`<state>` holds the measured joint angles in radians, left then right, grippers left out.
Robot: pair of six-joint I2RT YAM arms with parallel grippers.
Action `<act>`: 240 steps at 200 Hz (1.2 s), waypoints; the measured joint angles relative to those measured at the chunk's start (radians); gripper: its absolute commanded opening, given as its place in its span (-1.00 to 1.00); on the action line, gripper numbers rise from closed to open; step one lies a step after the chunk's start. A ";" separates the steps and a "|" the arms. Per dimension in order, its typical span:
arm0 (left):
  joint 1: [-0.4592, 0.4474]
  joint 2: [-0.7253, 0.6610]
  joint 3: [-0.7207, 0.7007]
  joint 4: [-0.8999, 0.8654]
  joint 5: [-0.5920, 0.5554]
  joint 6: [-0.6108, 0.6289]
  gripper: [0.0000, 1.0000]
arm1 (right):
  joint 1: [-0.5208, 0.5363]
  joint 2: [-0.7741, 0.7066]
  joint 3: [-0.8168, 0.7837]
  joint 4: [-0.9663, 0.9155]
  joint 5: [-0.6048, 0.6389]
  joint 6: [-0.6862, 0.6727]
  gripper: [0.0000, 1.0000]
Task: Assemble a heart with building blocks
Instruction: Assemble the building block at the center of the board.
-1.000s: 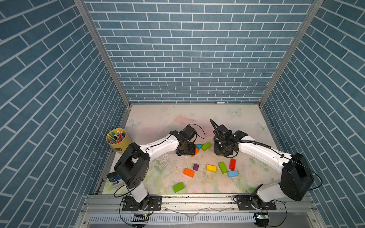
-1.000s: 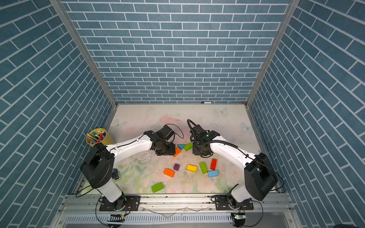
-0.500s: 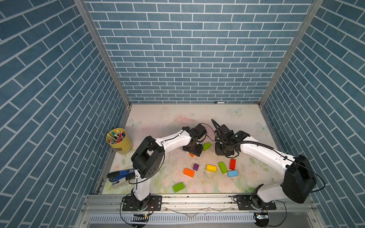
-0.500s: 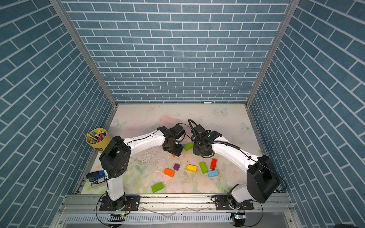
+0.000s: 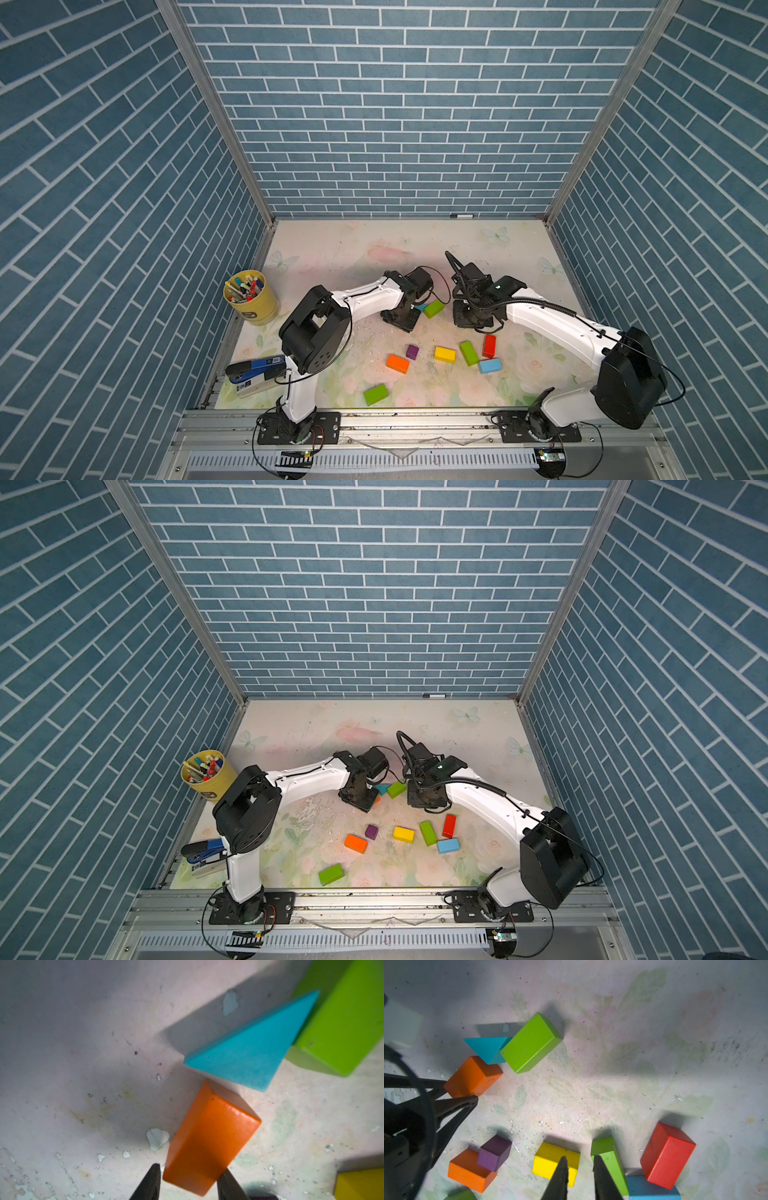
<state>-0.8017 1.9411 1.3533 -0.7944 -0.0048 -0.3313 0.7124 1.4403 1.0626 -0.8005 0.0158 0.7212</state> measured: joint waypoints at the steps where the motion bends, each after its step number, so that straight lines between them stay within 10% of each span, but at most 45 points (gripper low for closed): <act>1: 0.000 0.000 -0.002 0.000 0.000 0.001 -0.18 | 0.000 0.000 0.000 0.000 0.000 0.000 -0.54; 49: 0.000 -0.048 -0.076 0.021 -0.003 -0.030 -0.50 | 0.000 0.000 -0.005 0.001 -0.001 0.000 -0.61; 112: 0.000 -0.159 -0.148 0.006 -0.012 -0.094 0.27 | 0.000 0.000 -0.018 0.003 -0.004 0.000 -0.53; 240: -0.005 -0.016 -0.001 -0.060 -0.052 -0.115 0.07 | 0.000 -0.032 -0.029 0.003 0.000 0.000 -0.52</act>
<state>-0.8070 1.9251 1.3521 -0.8539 -0.0566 -0.4461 0.7124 1.4078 1.0336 -0.7979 0.0154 0.7212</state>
